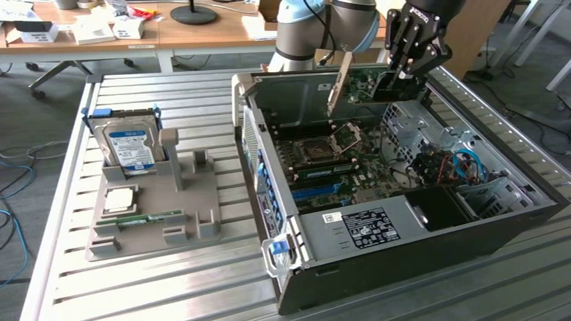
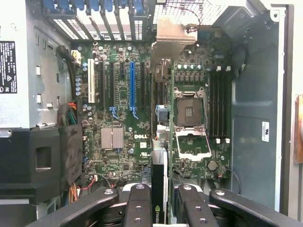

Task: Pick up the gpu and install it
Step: 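Insert the gpu into the slot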

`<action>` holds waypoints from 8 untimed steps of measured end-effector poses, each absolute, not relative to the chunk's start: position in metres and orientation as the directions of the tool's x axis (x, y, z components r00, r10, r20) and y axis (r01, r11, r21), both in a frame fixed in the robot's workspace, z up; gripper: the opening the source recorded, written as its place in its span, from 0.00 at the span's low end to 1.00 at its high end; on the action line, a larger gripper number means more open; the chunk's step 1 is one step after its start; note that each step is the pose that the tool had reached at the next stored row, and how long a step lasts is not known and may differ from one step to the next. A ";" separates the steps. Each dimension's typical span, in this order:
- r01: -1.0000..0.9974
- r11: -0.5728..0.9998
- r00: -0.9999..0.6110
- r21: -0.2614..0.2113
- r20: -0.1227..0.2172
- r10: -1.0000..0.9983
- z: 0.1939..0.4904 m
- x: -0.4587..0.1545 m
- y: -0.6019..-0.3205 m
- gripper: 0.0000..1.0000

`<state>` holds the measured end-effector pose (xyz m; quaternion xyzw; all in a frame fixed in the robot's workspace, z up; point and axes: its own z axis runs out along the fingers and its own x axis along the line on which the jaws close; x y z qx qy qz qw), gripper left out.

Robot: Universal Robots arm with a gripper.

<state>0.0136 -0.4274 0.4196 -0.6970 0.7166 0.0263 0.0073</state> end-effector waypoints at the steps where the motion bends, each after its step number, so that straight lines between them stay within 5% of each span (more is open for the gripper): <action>1: -0.999 0.027 -0.029 0.028 -0.047 -0.998 0.420 0.014 -0.427 0.26; 8: -0.999 0.027 -0.028 0.027 -0.047 -0.998 0.414 0.011 -0.427 0.26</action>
